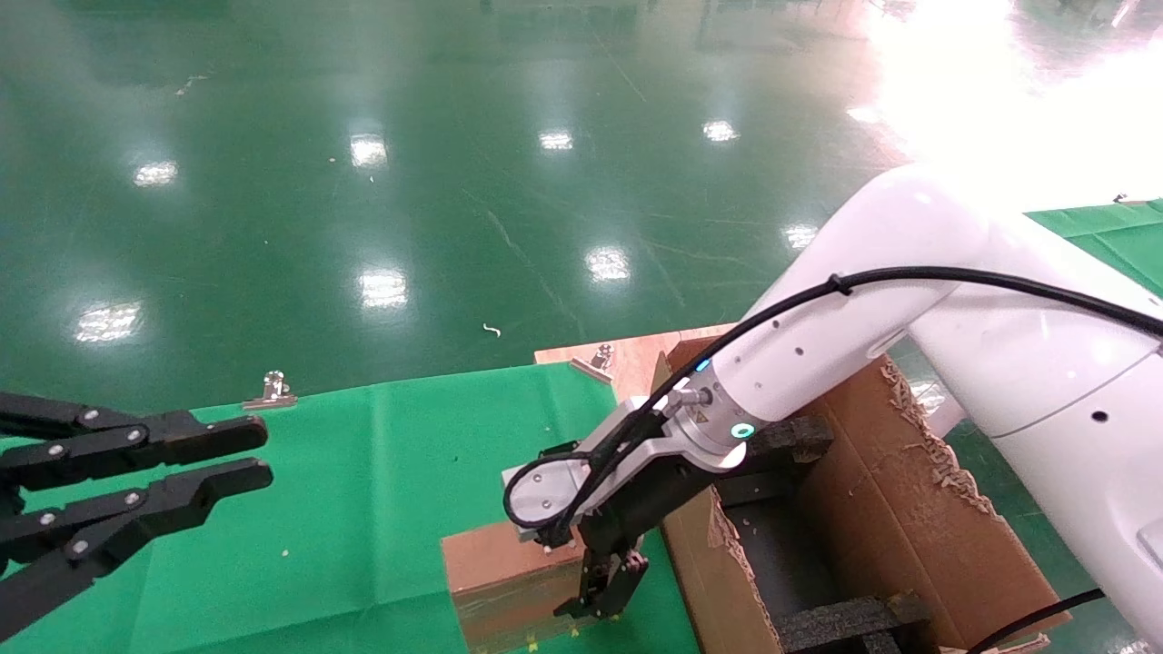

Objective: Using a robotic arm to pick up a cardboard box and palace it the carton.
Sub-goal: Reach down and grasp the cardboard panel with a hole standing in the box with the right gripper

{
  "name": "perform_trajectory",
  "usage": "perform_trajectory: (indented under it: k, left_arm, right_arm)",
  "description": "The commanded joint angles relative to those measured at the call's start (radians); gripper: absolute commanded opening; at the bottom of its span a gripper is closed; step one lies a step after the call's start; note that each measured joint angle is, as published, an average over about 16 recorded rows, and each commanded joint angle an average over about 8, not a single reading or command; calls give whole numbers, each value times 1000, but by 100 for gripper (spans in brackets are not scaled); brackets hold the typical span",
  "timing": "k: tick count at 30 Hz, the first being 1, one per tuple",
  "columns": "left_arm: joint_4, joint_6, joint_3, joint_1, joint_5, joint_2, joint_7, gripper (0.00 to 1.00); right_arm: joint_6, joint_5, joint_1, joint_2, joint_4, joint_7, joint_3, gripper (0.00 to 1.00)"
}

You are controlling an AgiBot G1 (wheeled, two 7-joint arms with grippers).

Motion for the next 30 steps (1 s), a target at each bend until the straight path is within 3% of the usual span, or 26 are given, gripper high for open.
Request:
perform_trajectory:
  k: [1, 2, 30]
  left_arm:
    - [0, 0, 0, 0, 0, 0, 0, 100]
    - [0, 0, 0, 0, 0, 0, 0, 100]
    - [0, 0, 0, 0, -1, 0, 0, 100]
  right_arm:
    - [5, -6, 9, -8, -7, -8, -13, 5]
    - [6, -8, 11, -9, -8, -10, -15, 0]
    - [3, 0, 3, -4, -5, -4, -6, 0]
